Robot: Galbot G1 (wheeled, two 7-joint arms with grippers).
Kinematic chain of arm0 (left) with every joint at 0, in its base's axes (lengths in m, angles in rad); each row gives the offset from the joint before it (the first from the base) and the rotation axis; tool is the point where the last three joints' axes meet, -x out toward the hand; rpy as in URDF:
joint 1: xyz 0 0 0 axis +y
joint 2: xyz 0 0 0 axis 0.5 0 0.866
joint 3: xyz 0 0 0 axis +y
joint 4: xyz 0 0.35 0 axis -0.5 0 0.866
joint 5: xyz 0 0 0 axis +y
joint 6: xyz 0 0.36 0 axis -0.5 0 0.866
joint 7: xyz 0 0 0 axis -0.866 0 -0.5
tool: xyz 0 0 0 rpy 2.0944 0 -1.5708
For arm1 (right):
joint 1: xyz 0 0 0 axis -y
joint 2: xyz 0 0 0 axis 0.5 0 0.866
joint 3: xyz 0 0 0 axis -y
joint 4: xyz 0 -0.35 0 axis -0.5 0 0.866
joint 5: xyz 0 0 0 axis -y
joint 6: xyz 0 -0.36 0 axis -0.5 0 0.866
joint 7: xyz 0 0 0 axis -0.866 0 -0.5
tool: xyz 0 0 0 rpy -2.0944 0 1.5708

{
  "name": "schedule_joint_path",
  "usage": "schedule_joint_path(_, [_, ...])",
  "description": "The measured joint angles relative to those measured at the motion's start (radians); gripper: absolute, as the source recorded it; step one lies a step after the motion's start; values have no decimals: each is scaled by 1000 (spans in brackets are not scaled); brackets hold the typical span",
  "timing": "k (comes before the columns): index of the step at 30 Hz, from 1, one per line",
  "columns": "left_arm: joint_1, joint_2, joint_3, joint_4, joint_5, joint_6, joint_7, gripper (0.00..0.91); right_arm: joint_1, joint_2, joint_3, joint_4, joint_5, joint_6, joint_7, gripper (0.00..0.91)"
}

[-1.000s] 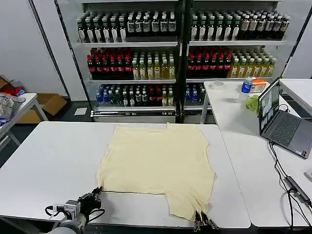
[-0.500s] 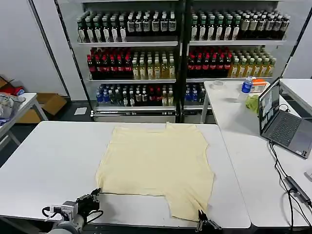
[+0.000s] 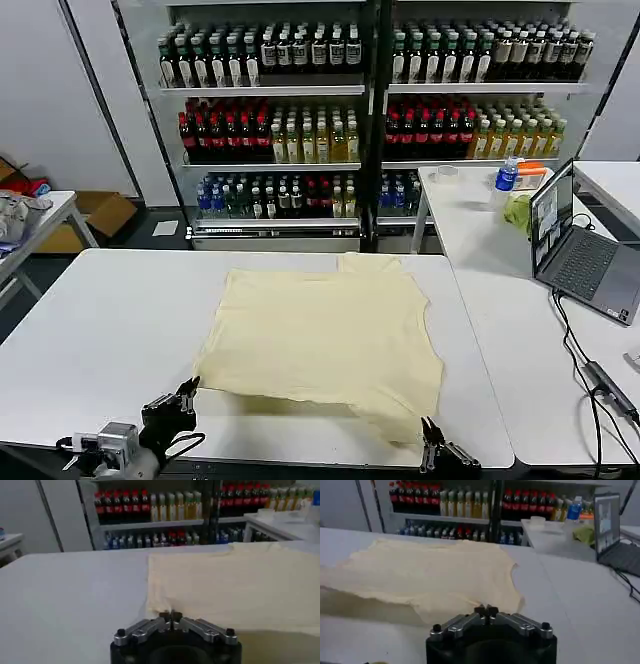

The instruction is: Fold and organize the clothes.

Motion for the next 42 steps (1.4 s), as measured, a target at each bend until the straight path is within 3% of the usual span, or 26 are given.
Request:
schedule_joint_path(10, [8, 23, -24, -30, 8, -12, 16, 10, 44, -33, 32, -3, 14, 45, -20, 0])
schedule_joint_path(19, [-67, 33, 6, 24, 8, -16, 29, 10, 187, -94, 30, -74, 56, 63, -20, 0])
schedule_joint_path(30, [-192, 32, 68, 132, 11, -11, 35, 10, 471, -150, -45, -241, 124, 38, -13, 0])
schedule_joint_path(42, [-341, 33, 147, 288, 33, -13, 43, 10, 720, -158, -147, -436, 140, 33, -19, 0])
